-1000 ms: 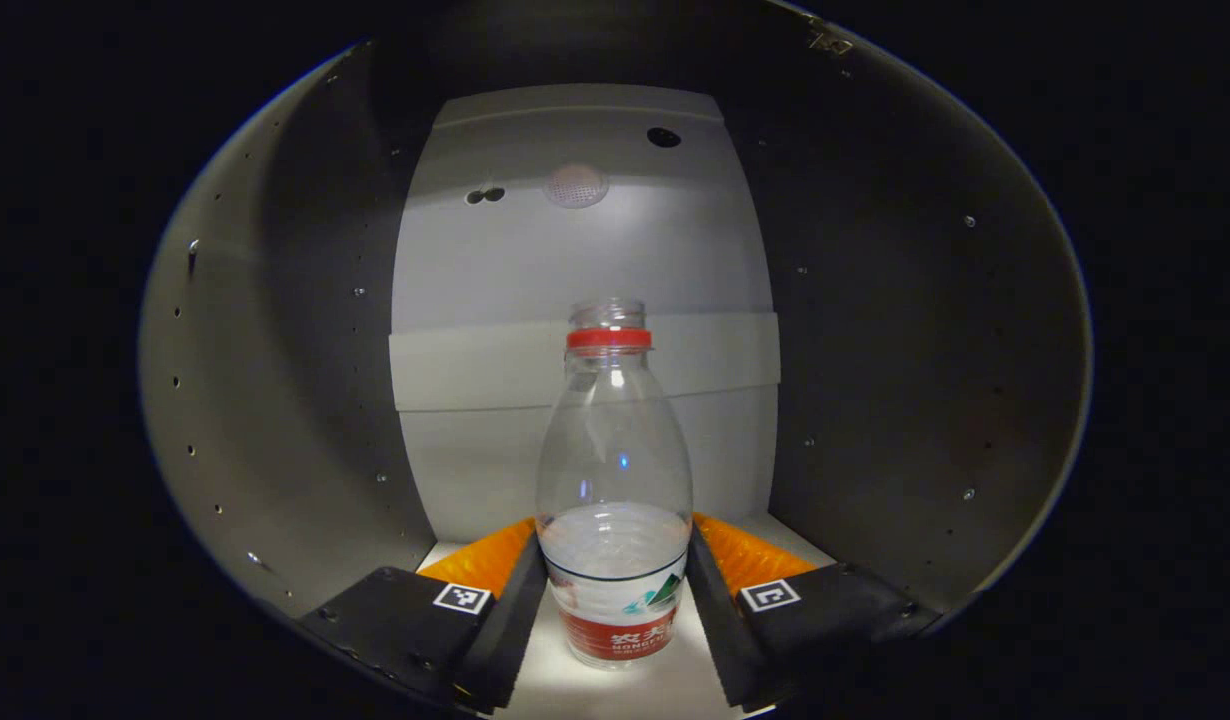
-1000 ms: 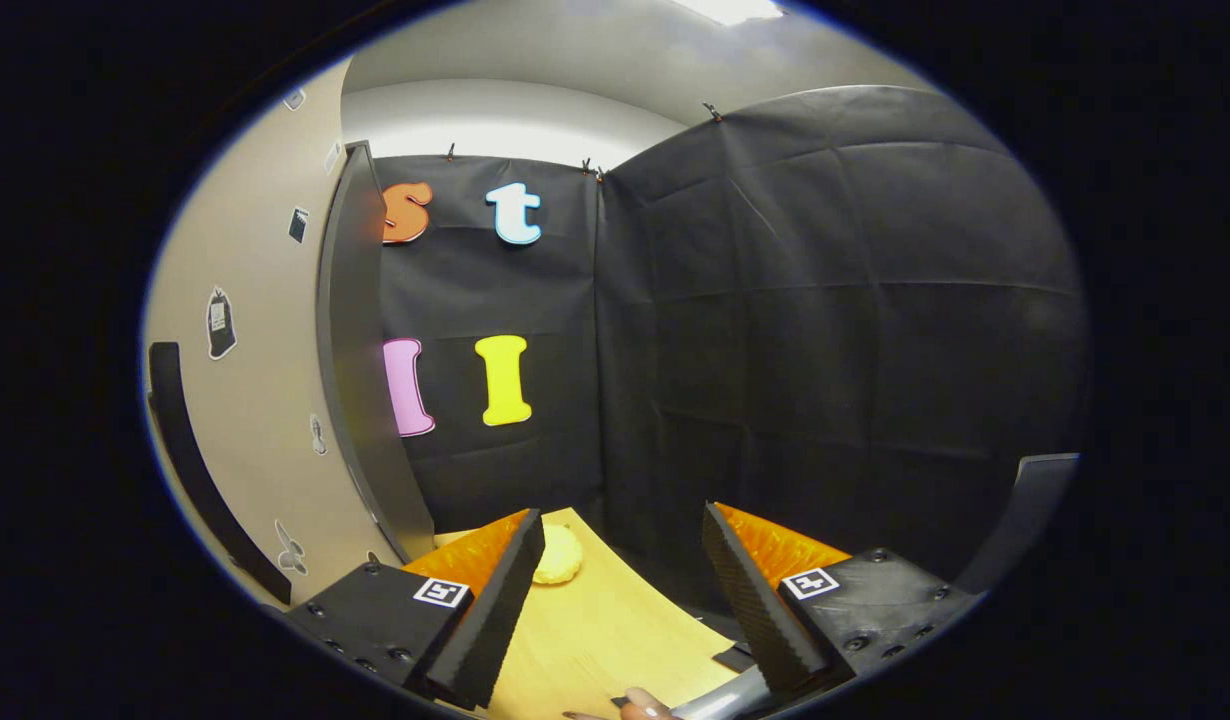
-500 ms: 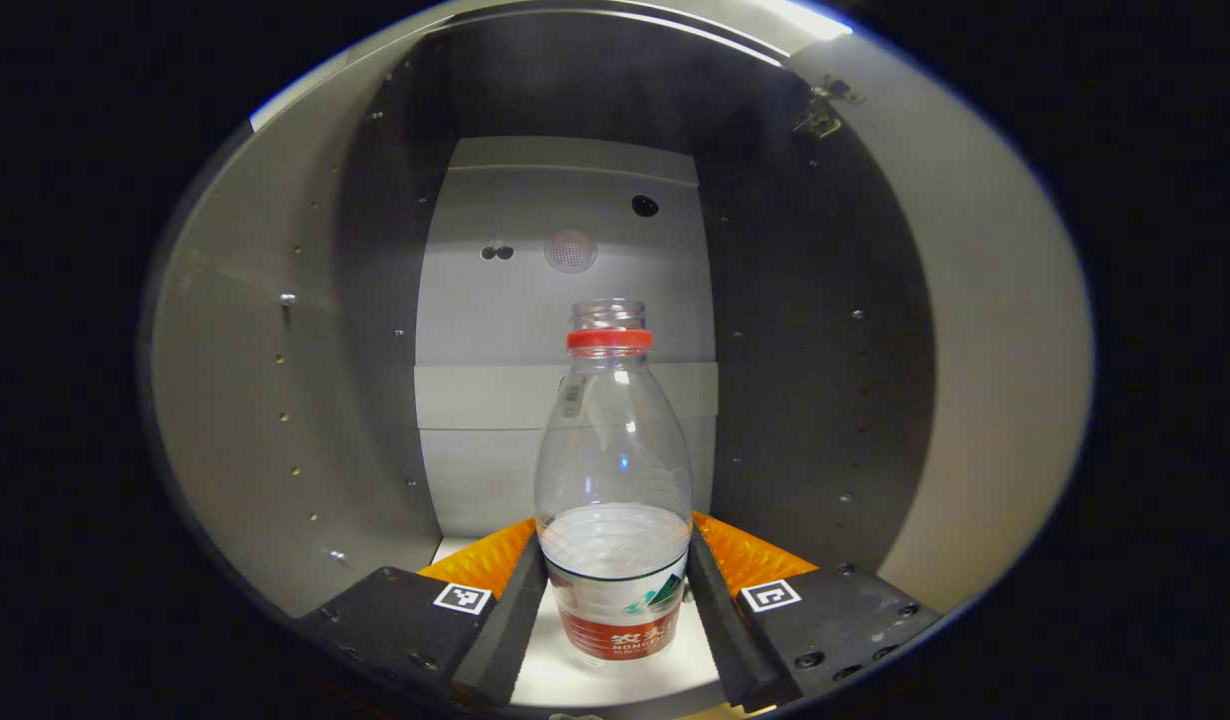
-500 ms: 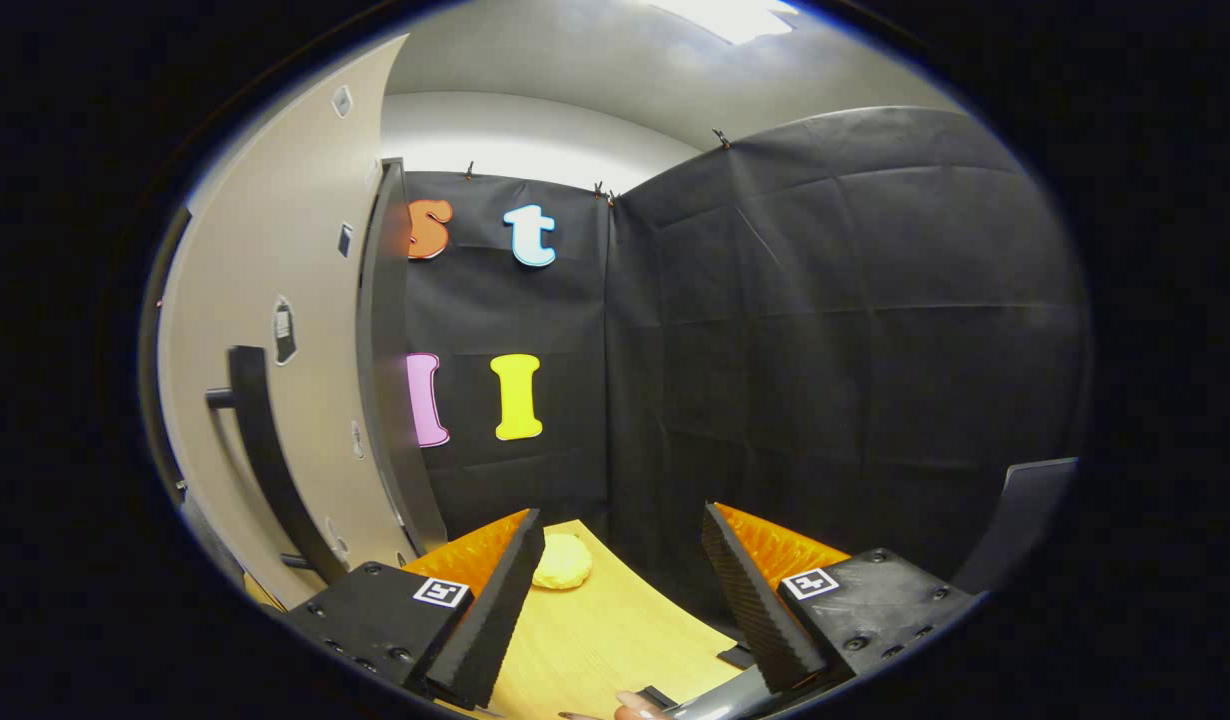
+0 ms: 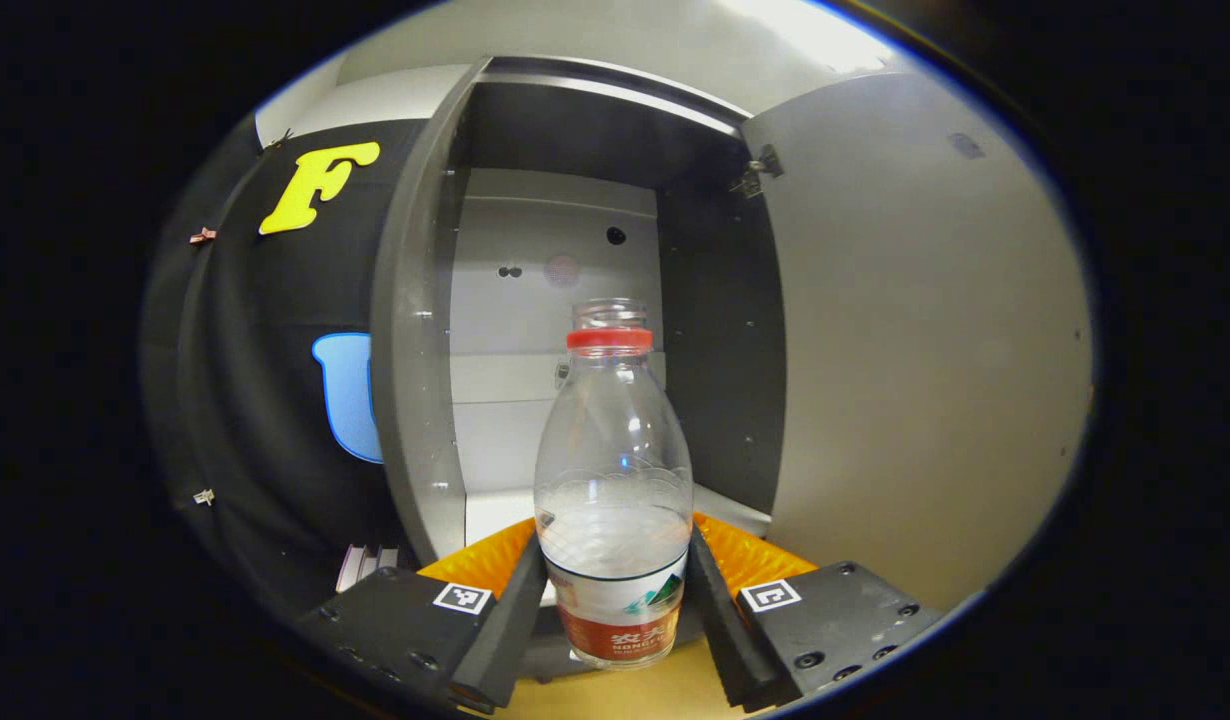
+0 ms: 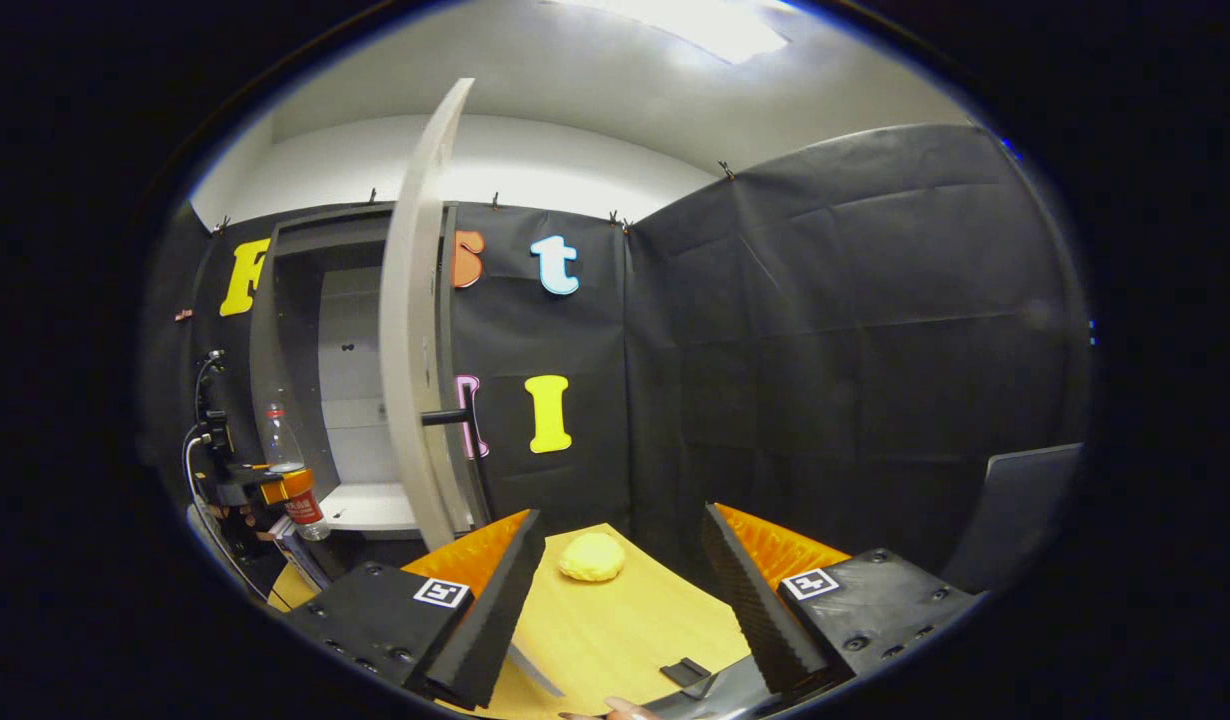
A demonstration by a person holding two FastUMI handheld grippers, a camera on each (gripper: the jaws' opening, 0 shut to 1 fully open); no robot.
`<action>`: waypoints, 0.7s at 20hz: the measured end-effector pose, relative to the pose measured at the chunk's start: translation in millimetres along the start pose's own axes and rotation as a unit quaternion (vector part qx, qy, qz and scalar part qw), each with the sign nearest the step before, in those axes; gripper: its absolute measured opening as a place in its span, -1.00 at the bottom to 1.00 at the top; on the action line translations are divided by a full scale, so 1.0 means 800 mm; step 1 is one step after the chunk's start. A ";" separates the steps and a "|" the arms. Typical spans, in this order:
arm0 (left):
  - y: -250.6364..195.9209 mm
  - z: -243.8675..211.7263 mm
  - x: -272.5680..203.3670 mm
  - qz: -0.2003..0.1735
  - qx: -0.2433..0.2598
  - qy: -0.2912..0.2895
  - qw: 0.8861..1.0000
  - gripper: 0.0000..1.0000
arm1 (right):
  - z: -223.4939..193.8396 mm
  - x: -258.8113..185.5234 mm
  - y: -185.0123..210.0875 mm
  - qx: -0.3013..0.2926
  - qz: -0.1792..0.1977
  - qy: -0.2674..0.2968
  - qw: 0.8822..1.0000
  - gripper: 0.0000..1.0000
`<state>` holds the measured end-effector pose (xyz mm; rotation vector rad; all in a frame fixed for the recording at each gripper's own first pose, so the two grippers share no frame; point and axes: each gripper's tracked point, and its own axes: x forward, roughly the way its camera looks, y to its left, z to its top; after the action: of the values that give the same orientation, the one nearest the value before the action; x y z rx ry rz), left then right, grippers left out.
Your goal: Open the cabinet door with the right hand, grasp the bottle in the cabinet with the left hand and place it on the coaster, then close the cabinet door with the right hand.
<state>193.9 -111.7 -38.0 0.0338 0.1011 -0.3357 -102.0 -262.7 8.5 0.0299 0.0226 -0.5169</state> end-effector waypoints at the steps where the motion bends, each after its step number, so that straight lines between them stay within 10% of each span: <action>1: 0.000 -0.006 -0.018 -0.008 0.000 0.003 1.000 0.53 | 0.002 -0.015 0.012 -0.001 0.003 -0.004 1.000 0.95; 14: 0.044 -0.215 -0.175 -0.032 -0.029 0.057 0.997 0.53 | -0.009 -0.069 0.182 -0.030 0.073 -0.045 0.996 0.95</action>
<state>58.2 -23.9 -193.6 -0.0076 0.2252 -0.3939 -78.0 -108.6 6.6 -0.0504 -0.0512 -0.3704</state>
